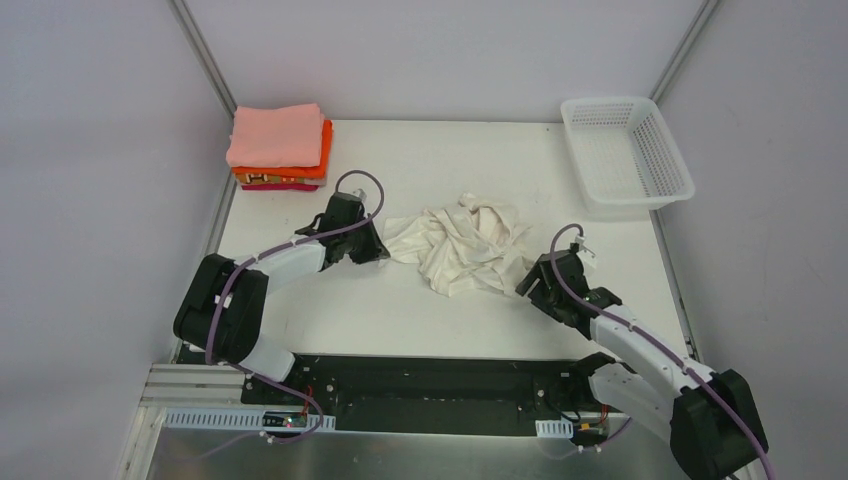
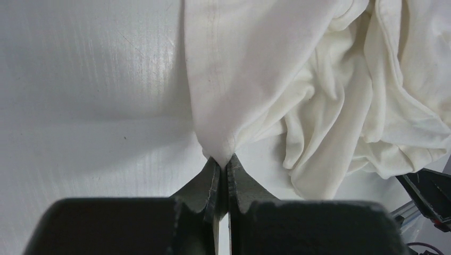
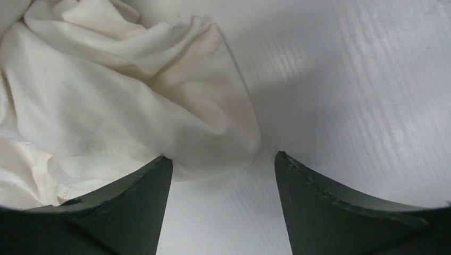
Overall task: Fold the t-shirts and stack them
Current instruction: Flatten out the tshirt
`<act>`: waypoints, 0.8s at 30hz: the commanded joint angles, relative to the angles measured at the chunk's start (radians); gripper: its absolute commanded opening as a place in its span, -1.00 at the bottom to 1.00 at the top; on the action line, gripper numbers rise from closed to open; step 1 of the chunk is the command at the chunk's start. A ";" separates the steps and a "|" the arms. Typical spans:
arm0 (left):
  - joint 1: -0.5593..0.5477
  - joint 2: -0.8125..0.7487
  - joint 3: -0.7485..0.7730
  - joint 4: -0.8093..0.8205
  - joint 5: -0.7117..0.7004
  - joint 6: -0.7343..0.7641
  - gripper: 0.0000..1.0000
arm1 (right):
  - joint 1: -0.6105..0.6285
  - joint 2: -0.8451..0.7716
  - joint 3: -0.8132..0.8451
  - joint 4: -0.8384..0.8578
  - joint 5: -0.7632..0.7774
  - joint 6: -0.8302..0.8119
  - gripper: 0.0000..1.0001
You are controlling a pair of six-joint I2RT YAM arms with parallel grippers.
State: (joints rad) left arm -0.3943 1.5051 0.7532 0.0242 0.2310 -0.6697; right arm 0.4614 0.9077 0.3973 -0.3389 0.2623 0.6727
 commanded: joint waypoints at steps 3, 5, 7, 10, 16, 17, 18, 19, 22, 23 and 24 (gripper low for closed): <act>-0.011 -0.031 -0.021 0.016 -0.040 -0.002 -1.00 | -0.006 0.135 0.002 0.163 -0.013 -0.019 0.13; -0.011 -0.035 -0.019 0.017 -0.046 0.000 -1.00 | -0.006 0.167 0.010 0.185 -0.007 -0.032 -0.10; -0.011 -0.045 -0.013 0.022 -0.053 0.006 -1.00 | -0.007 0.182 0.021 0.223 -0.001 -0.036 -0.47; -0.010 -0.077 0.008 0.005 -0.081 0.016 -1.00 | -0.008 0.154 0.069 0.200 -0.022 -0.066 -1.00; -0.011 -0.291 0.052 -0.083 -0.154 0.059 -1.00 | -0.009 -0.047 0.260 -0.100 0.010 -0.128 -1.00; -0.011 -0.336 0.063 -0.099 -0.169 0.064 -1.00 | -0.009 -0.084 0.301 -0.142 0.005 -0.142 -1.00; -0.011 -0.383 0.075 -0.120 -0.186 0.070 -1.00 | -0.009 -0.118 0.339 -0.173 0.002 -0.153 -1.00; -0.011 -0.428 0.095 -0.143 -0.212 0.076 -1.00 | -0.010 -0.150 0.382 -0.202 0.001 -0.158 -1.00; -0.011 -0.559 0.171 -0.224 -0.272 0.095 -1.00 | -0.009 -0.217 0.511 -0.255 -0.022 -0.190 -1.00; -0.011 -0.599 0.197 -0.238 -0.281 0.104 -1.00 | -0.009 -0.229 0.553 -0.262 -0.029 -0.198 -1.00; -0.011 -0.645 0.235 -0.250 -0.286 0.113 -1.00 | -0.009 -0.239 0.610 -0.264 -0.042 -0.208 -1.00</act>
State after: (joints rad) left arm -0.3996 1.0126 0.8600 -0.1513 0.0399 -0.6136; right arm 0.4561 0.7258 0.8360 -0.5102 0.2424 0.5282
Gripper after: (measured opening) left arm 0.014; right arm 0.019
